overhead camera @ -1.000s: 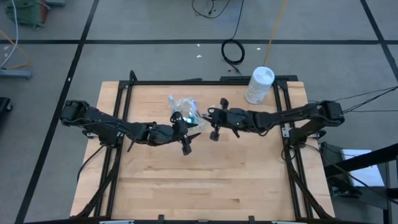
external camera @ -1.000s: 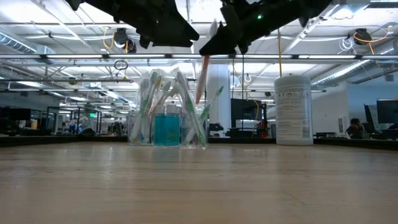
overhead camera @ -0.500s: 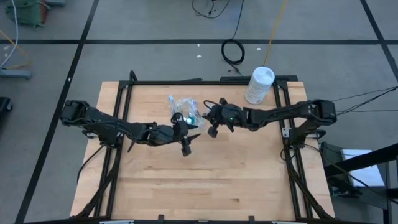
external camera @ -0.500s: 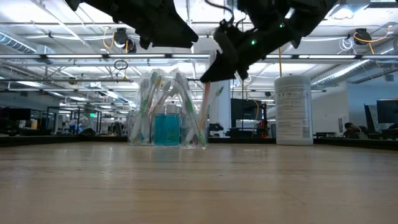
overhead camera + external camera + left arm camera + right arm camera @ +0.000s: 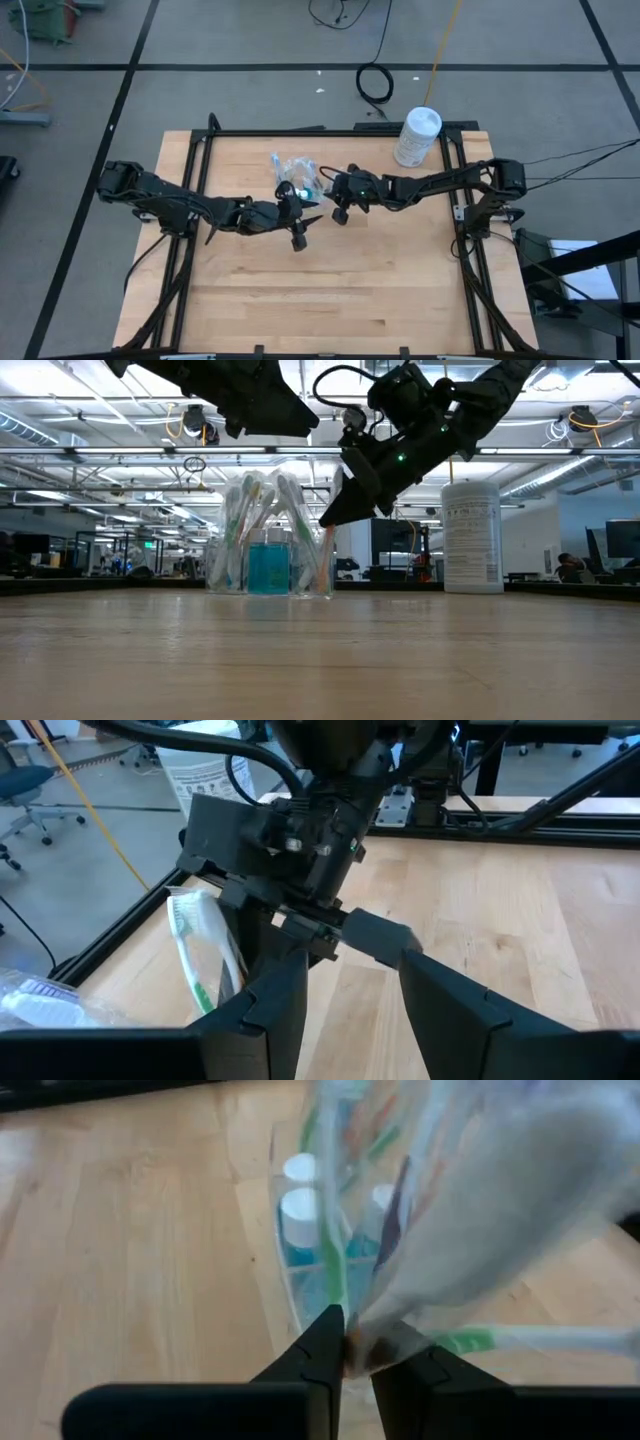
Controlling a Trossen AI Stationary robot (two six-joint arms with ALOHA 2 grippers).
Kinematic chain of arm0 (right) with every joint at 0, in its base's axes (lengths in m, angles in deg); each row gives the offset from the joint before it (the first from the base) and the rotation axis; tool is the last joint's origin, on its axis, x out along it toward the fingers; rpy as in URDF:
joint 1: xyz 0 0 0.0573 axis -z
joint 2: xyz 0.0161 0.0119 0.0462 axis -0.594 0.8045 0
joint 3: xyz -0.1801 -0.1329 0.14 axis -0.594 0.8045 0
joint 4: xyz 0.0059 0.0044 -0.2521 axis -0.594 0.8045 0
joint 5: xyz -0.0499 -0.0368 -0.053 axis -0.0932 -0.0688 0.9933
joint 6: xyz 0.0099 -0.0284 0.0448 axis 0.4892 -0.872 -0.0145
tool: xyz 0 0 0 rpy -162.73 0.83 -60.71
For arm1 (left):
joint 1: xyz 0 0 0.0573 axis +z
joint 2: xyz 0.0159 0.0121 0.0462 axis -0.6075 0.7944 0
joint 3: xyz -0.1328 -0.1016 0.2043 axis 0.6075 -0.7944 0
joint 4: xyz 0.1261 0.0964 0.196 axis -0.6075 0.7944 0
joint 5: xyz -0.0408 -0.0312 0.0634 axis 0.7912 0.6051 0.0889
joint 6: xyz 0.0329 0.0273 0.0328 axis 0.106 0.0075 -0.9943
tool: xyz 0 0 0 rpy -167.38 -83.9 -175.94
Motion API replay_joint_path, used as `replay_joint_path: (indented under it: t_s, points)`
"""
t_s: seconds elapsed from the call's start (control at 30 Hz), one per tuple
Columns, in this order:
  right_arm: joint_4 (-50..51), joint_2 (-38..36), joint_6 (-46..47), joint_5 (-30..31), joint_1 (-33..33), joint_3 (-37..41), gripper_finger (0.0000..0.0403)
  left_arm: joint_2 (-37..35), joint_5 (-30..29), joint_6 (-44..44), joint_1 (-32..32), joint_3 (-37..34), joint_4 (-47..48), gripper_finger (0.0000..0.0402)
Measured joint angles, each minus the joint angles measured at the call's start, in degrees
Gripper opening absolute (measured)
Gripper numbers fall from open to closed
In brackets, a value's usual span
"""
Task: Pick & Place toothbrushing station
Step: Put the orange toothbrush into the transparent organizer
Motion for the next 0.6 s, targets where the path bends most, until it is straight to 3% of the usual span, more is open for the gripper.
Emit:
replay_joint_path:
  t_s: [0.2,0.6]
  points:
    - [0.2,-0.4,-2.4,0.2,-0.7,0.0,0.0039,0.0,0.0,-0.3,0.0,0.0,0.0,0.0163]
    - [-0.1,-0.8,-5.9,0.6,-1.7,0.0,0.0103,-0.3,-0.2,-0.3,0.0,0.0,0.1,0.0163]
